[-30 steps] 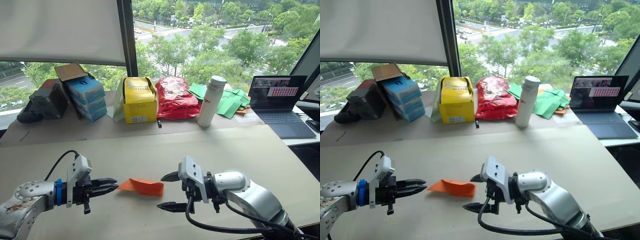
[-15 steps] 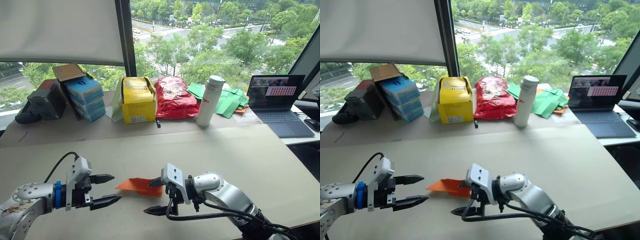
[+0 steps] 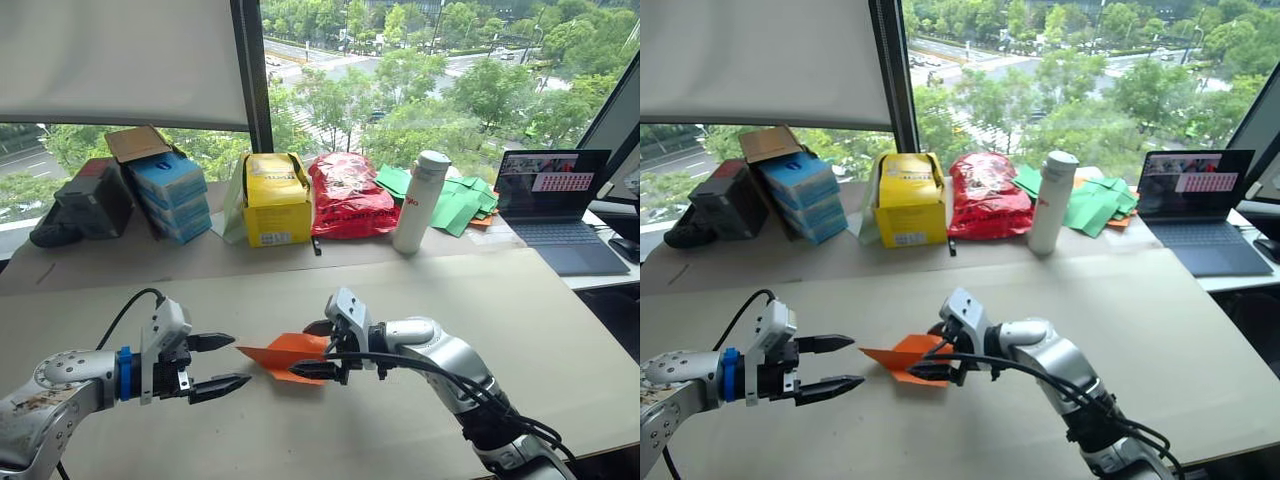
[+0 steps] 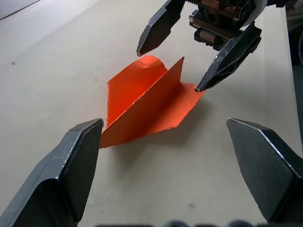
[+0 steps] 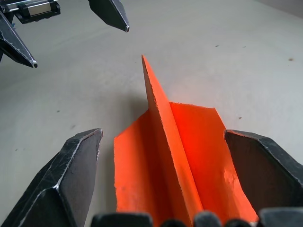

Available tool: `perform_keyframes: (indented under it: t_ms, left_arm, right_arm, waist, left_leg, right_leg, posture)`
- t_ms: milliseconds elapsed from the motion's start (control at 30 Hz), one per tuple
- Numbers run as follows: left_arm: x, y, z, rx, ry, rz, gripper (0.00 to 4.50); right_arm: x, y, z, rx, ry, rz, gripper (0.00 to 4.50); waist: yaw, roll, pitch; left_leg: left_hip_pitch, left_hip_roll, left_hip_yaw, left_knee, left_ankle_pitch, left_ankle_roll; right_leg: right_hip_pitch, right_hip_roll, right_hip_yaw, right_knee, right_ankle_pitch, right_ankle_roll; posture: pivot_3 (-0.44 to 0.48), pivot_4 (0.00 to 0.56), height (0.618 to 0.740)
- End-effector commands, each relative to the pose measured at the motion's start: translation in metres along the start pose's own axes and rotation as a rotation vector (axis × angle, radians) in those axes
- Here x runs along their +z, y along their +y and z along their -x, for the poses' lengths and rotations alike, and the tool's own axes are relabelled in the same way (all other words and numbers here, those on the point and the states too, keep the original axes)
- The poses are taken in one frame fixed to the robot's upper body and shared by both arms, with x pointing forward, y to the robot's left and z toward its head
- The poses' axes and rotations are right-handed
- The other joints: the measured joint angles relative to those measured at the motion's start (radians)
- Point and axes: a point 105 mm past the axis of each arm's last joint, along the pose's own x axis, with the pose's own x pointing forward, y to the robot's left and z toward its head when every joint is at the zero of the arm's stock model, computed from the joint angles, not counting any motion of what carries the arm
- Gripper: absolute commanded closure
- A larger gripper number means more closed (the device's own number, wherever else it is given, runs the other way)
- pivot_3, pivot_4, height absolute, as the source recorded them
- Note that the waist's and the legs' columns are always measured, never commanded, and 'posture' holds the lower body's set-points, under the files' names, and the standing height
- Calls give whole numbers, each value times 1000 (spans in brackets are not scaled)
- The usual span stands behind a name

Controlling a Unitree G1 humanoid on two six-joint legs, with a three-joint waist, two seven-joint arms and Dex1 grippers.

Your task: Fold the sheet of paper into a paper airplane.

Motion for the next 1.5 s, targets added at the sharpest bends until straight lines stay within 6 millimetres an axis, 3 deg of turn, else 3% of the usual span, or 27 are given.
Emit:
perform_keyframes:
  t_ms: [33, 267, 600, 767, 1033, 1200, 1267, 1500]
  left_arm:
    - [4, 3, 1, 14, -15, -30, 59]
    - [-3, 7, 4, 31, -14, -28, 59]
    - [-15, -3, 7, 34, -23, -19, 59]
    - [-20, -4, 7, 44, -25, -18, 0]
    - [-19, -5, 7, 45, -30, -22, 0]
    - [-18, -4, 7, 44, -33, -25, 0]
    - [-13, -4, 5, 38, -46, -32, 0]
    - [26, -7, -12, 22, -164, -89, 0]
  right_arm:
    - [34, 0, 2, -21, -60, 129, 0]
    - [43, 11, -18, 48, 114, 316, 0]
    - [30, 7, -33, 40, 252, 400, 0]
    - [27, 8, -38, 45, 261, 407, 1431]
    - [15, 3, -41, 35, 296, 405, 4291]
    - [14, 1, -43, 28, 290, 405, 4453]
    - [25, -2, -36, 3, 258, 399, 4453]
    - [62, -47, 25, -304, 144, 261, 4453]
  waist:
    - [-1, 0, 0]
    - [-1, 0, 0]
    - [3, 0, 0]
    - [2, 0, 0]
    - [1, 0, 0]
    - [0, 0, 0]
    - [0, 0, 0]
    - [11, -1, 0]
  left_leg:
    - [0, 0, 0, 0, 0, 0]
    - [0, 0, 0, 0, 1, -2]
    - [-1, 0, 0, 0, 2, -3]
    - [-1, 0, 0, 0, 2, -3]
    - [0, 0, 0, 0, 2, -3]
    - [0, 0, 0, 0, 2, -3]
    - [0, 0, 0, 0, 2, -3]
    - [-1, -1, -1, 1, 2, -3]
  right_leg:
    - [0, 0, 0, 0, 0, 0]
    - [-1, 0, 0, 1, 0, 0]
    - [-1, -1, 0, 0, 0, 0]
    - [-1, 0, 0, 1, 0, 0]
    - [-1, 0, -1, 1, 0, 0]
    - [-1, 0, -1, 1, 0, 0]
    - [-1, 0, -1, 1, 0, 0]
    - [1, -1, -1, 0, 0, 0]
  posture:
    - [0, 150, 740]
    - [0, 150, 740]
    - [0, 150, 740]
    - [0, 150, 740]
    - [0, 150, 740]
    - [0, 150, 740]
    - [0, 150, 740]
    - [0, 150, 740]
